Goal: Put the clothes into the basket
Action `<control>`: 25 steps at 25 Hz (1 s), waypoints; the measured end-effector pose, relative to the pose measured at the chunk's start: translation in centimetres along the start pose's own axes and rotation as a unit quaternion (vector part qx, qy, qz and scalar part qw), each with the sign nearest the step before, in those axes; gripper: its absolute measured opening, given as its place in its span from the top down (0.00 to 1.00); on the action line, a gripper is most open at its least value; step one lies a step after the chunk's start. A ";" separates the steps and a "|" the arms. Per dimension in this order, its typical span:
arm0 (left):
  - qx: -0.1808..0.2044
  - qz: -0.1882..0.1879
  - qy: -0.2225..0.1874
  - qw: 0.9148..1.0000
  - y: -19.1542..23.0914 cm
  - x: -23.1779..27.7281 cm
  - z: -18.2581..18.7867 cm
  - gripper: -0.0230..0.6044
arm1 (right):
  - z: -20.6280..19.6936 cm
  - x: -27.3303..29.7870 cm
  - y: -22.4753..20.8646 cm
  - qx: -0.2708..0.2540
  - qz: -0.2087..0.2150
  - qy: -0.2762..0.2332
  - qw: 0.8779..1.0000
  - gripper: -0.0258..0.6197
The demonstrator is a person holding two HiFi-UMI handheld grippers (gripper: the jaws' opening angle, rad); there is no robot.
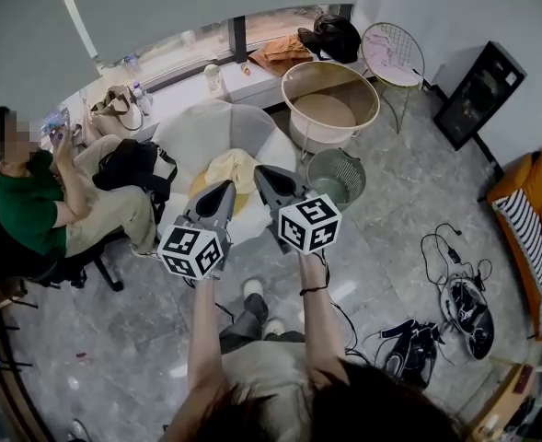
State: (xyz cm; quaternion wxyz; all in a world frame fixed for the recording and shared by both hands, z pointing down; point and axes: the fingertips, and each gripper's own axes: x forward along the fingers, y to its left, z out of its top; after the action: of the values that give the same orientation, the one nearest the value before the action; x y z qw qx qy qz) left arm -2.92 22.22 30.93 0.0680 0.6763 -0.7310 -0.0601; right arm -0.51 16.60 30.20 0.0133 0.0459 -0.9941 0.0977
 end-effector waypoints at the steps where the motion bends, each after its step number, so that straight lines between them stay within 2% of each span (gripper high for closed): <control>1: -0.003 0.001 0.002 1.000 0.8 0.5 -0.2 0.95 | -0.3 0.7 -0.5 0.002 -0.002 0.003 1.000 0.95; 11: -0.008 -0.009 0.004 1.000 7.0 5.2 1.0 0.95 | -0.3 7.4 -3.8 0.004 -0.010 0.020 1.000 0.95; 18: -0.003 -0.023 0.000 1.000 9.0 7.3 1.9 0.95 | 0.2 9.9 -5.3 0.002 -0.019 0.021 1.000 0.95; 25: -0.010 -0.012 0.001 1.000 12.0 7.9 1.6 0.95 | 0.0 12.5 -6.1 0.004 -0.017 0.023 1.000 0.95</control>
State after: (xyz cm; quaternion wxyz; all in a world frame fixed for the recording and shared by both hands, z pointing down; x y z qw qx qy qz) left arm -15.58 15.27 31.71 0.0746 0.6843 -0.7222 -0.0670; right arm -12.35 9.59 31.84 0.0373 0.0605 -0.9922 0.1024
